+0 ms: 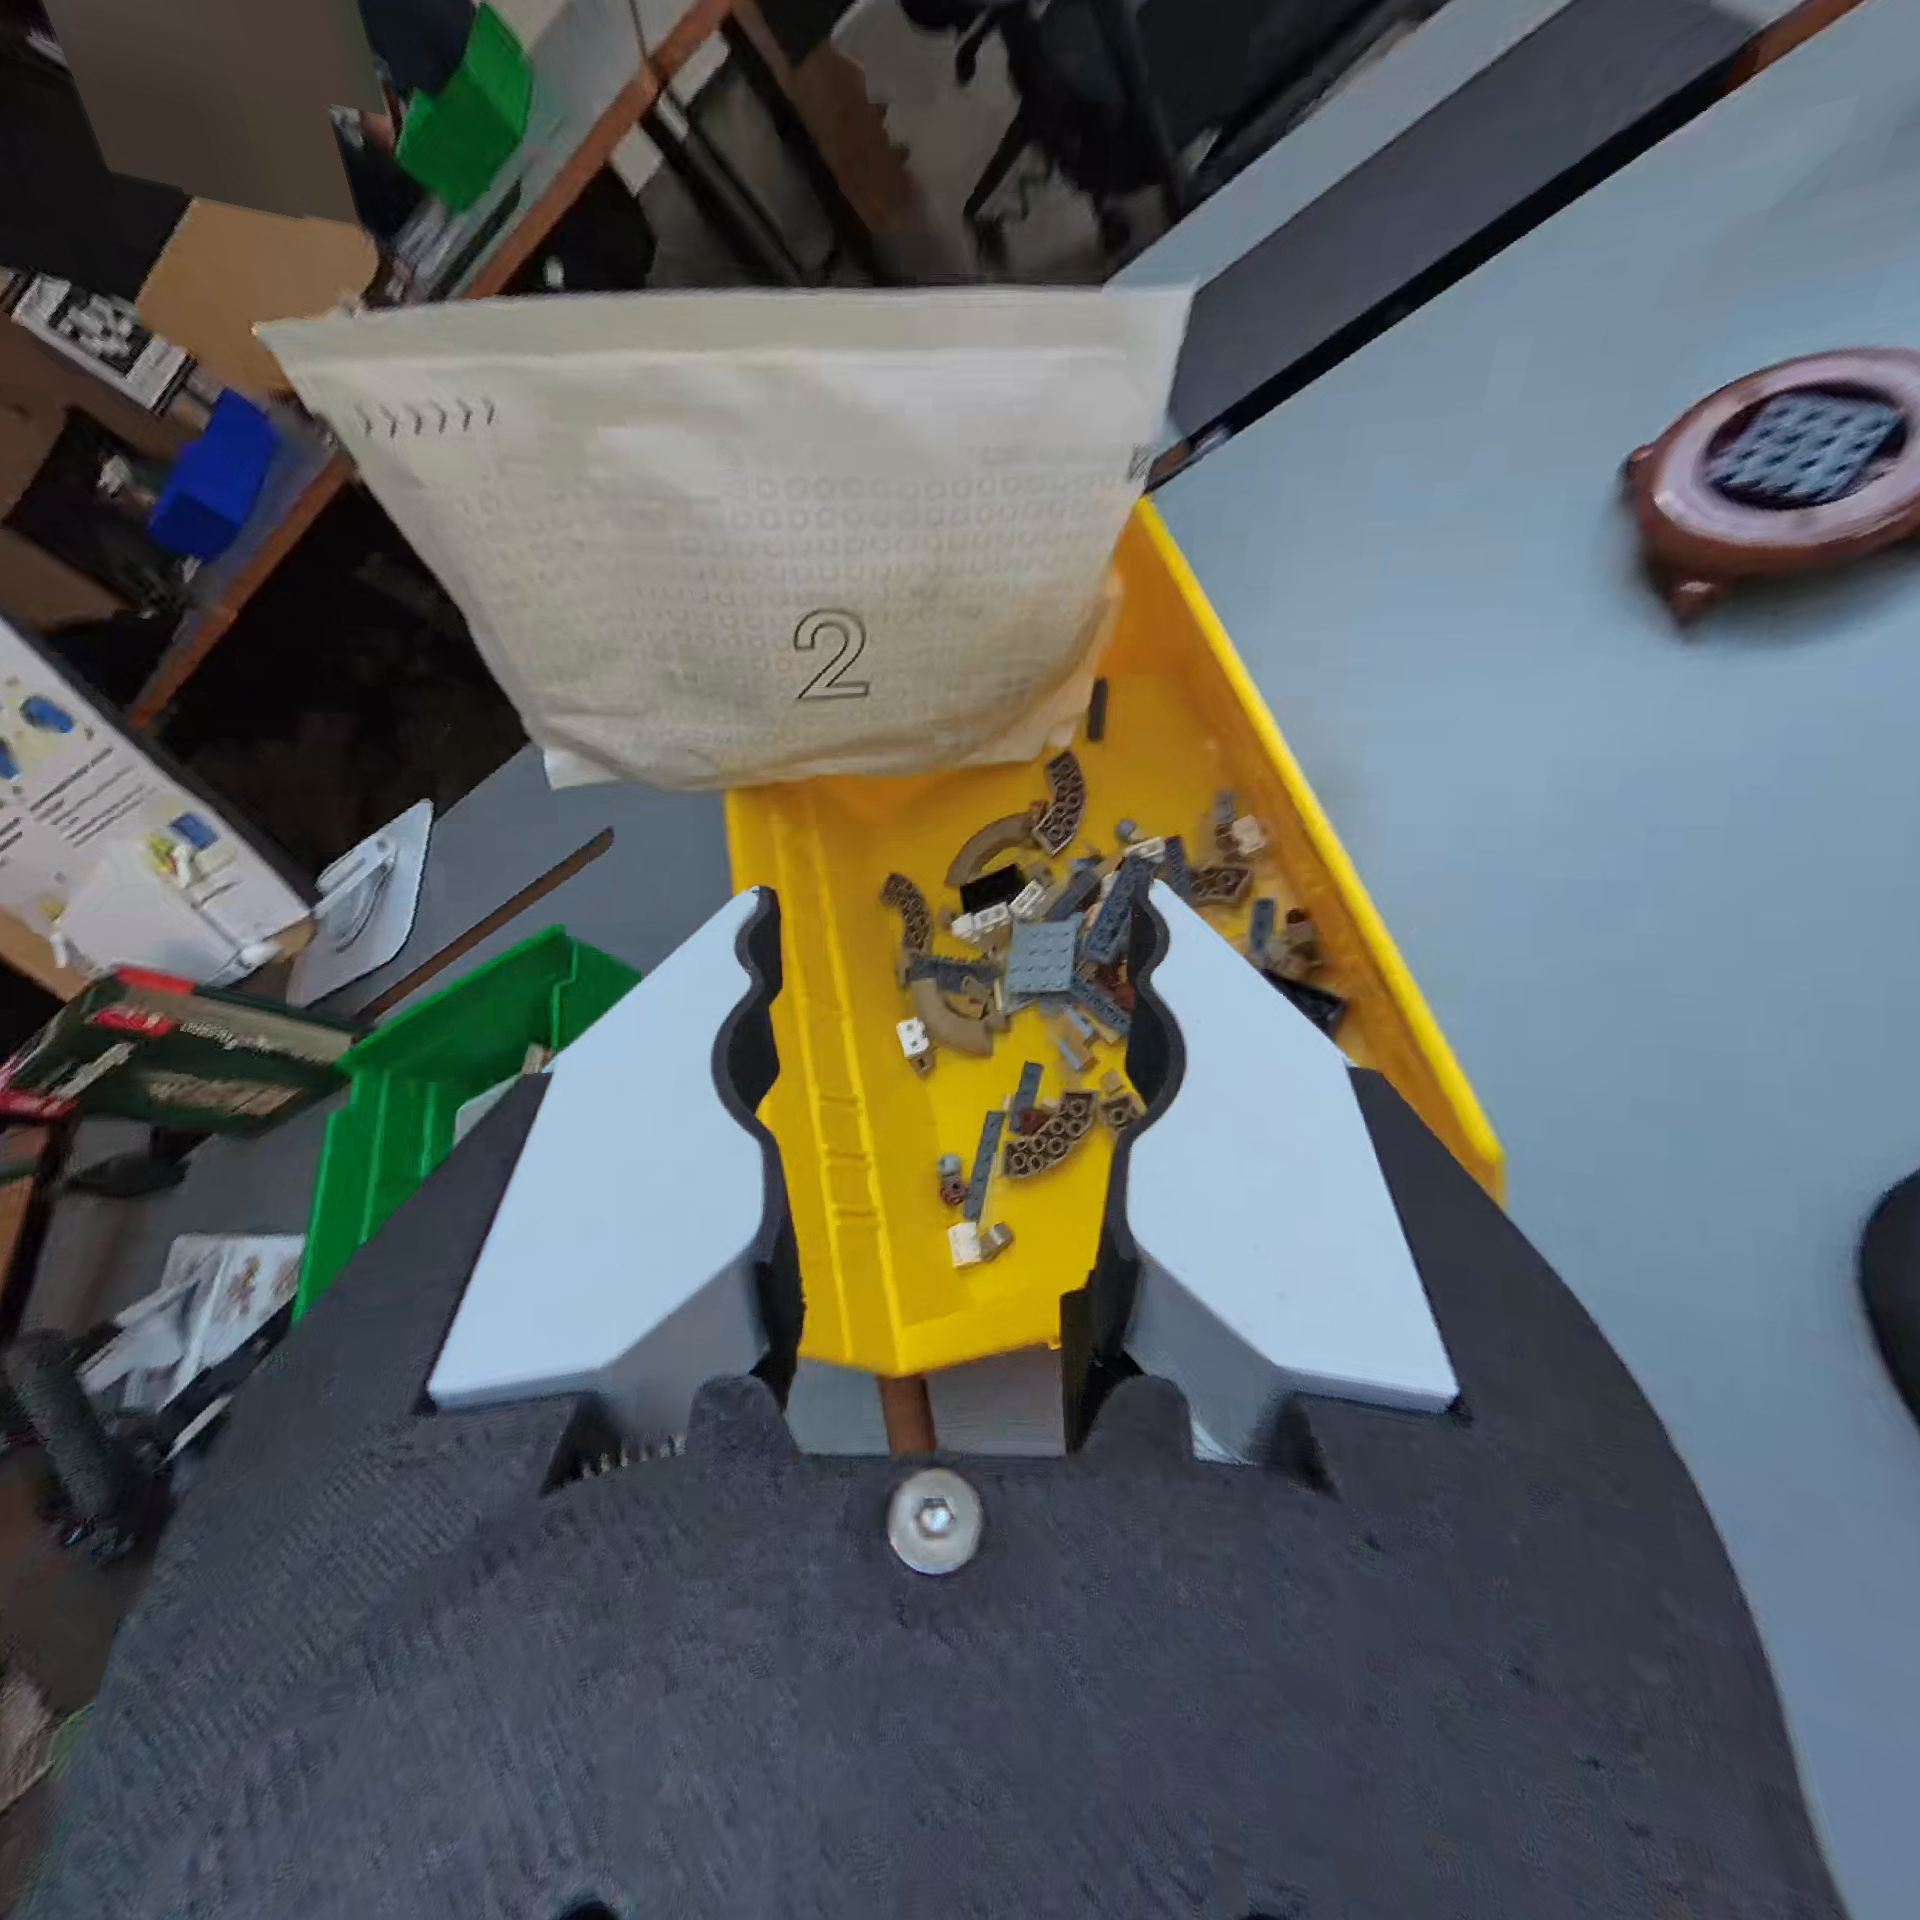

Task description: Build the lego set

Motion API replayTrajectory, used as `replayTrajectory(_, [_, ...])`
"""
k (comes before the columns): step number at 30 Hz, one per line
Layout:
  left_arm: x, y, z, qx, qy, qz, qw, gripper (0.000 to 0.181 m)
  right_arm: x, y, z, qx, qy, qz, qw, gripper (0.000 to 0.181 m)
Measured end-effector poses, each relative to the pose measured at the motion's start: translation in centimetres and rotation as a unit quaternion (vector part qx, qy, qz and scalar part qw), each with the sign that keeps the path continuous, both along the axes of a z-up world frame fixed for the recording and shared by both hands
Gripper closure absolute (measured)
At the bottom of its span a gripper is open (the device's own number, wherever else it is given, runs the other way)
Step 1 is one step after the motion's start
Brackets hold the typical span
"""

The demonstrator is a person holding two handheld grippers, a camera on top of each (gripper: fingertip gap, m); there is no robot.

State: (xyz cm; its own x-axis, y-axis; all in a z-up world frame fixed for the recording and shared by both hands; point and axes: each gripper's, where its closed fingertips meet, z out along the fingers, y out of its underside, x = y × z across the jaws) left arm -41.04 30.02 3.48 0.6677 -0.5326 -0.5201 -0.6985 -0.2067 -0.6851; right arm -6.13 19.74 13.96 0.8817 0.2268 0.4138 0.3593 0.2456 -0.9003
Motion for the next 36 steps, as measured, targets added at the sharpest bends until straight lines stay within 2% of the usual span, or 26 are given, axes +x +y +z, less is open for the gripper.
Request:
replayTrajectory(2, [-1.1,1.4,-2.5,-0.048,0.058,0.05,0.996,0.119,1.2,-0.5,1.9,0.018,0.012,-0.013,1.0,0.1])
replayTrajectory(4, [-1.5,1.7,-5.7,-0.122,0.116,0.037,0.985,0.119,1.1,-1.1,2.9,0.016,0.007,0.011,1.0,0.106])
replayTrajectory(6, [-2.4,3.3,-7.1,-0.144,0.142,0.047,0.978,0.124,1.2,-1.3,3.9,0.02,-0.003,0.013,1.0,0.107])
replayTrajectory(8, [-2.7,5.4,-8.1,-0.164,0.121,0.061,0.977,0.128,1.3,-1.1,4.0,0.0,-0.024,0.0,1.0,0.108])
replayTrajectory(10, [-1.5,8.2,-9.2,-0.175,0.064,0.052,0.981,0.133,1.9,-0.9,3.2,-0.024,-0.046,-0.033,0.998,0.112])
replayTrajectory(12, [-1.0,10.4,-11.3,-0.212,0.007,0.071,0.975,0.137,2.7,-0.8,3.4,-0.02,-0.072,-0.074,0.994,0.117])
replayTrajectory(13, [-1.1,10.9,-12.7,-0.248,0.0,0.084,0.965,0.13,3.0,-0.9,3.4,-0.021,-0.083,-0.087,0.993,0.118])
replayTrajectory(14, [-1.7,11.5,-13.8,-0.274,0.0,0.109,0.955,0.11,2.9,-1.1,3.3,-0.022,-0.092,-0.089,0.992,0.119])
replayTrajectory(15, [-2.3,12.1,-14.5,-0.286,-0.002,0.138,0.948,0.098,3.0,-1.4,3.3,-0.026,-0.097,-0.088,0.991,0.119])
replayTrajectory(19, [-2.4,13.2,-15.2,-0.284,-0.043,0.149,0.946,0.112,4.7,-3.2,4.6,-0.008,-0.076,-0.096,0.992,0.123])
replayTrajectory(25, [-2.4,13.1,-16.1,-0.291,-0.033,0.17,0.941,0.113,6.1,-4.5,5.8,-0.011,0.043,-0.036,0.998,0.13])
replayTrajectory(31, [-2.4,13.3,-17.0,-0.305,-0.048,0.183,0.933,0.113,7.4,-4.4,5.5,-0.015,0.035,-0.055,0.998,0.131])
replayTrajectory(36, [-2.3,13.0,-17.3,-0.347,-0.104,0.176,0.915,0.115,7.4,-4.0,5.3,-0.024,0.049,-0.04,0.998,0.133])
